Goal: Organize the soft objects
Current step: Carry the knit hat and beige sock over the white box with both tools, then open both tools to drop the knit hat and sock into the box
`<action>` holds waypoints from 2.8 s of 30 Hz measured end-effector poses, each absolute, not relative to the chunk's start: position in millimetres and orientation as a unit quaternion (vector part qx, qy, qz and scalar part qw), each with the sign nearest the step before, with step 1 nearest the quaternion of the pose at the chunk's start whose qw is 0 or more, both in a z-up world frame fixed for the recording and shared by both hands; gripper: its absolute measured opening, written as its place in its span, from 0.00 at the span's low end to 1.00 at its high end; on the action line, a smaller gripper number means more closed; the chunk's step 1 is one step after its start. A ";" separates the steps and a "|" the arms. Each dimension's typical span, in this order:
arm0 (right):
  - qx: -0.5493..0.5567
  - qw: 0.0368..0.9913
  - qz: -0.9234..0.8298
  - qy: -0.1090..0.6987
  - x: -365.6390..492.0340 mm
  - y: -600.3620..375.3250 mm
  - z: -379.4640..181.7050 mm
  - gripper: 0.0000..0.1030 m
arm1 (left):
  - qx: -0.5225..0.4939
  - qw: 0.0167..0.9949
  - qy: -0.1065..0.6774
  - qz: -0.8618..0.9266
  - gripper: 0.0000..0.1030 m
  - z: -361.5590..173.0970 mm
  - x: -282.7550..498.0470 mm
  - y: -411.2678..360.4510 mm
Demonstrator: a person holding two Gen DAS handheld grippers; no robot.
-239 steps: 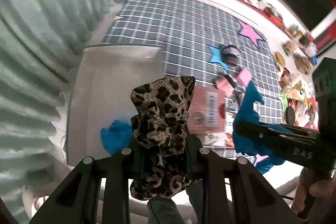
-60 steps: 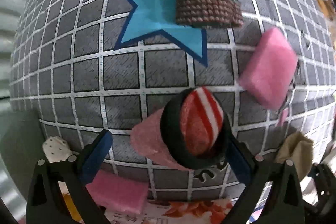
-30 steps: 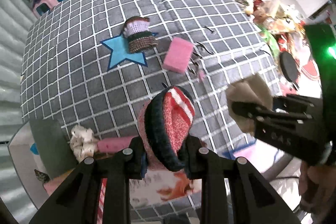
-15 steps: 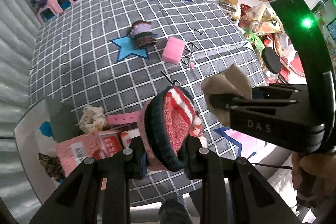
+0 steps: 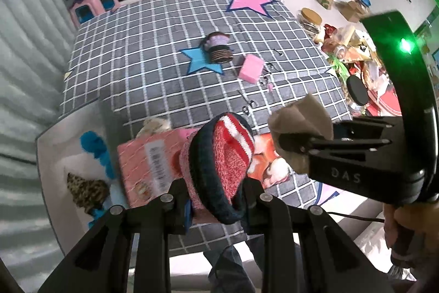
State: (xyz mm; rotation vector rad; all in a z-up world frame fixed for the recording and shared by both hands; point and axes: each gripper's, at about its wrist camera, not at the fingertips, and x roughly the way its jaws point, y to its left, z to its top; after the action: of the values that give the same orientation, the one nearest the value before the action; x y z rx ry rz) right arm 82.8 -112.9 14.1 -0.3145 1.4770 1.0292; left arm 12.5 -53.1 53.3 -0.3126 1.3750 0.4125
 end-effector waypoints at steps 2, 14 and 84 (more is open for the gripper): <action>-0.143 0.604 0.454 0.639 69.4 -111.6 16.9 0.36 | -0.146 0.741 0.625 0.199 0.27 57.9 -0.4 -48.0; -0.183 0.566 0.512 0.620 -5.7 -90.5 33.5 0.36 | -0.190 0.722 0.602 0.283 0.27 75.4 -78.9 -6.8; -0.252 0.502 0.564 0.605 -71.9 162.5 31.9 0.36 | -0.313 0.600 0.583 0.449 0.27 -3.3 -155.7 178.4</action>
State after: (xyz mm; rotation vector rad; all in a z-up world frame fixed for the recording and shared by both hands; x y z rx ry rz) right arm -71.9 162.5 31.9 -0.6098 1.4621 1.3628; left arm -155.7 178.4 -3.3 -0.7253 1.3508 1.0413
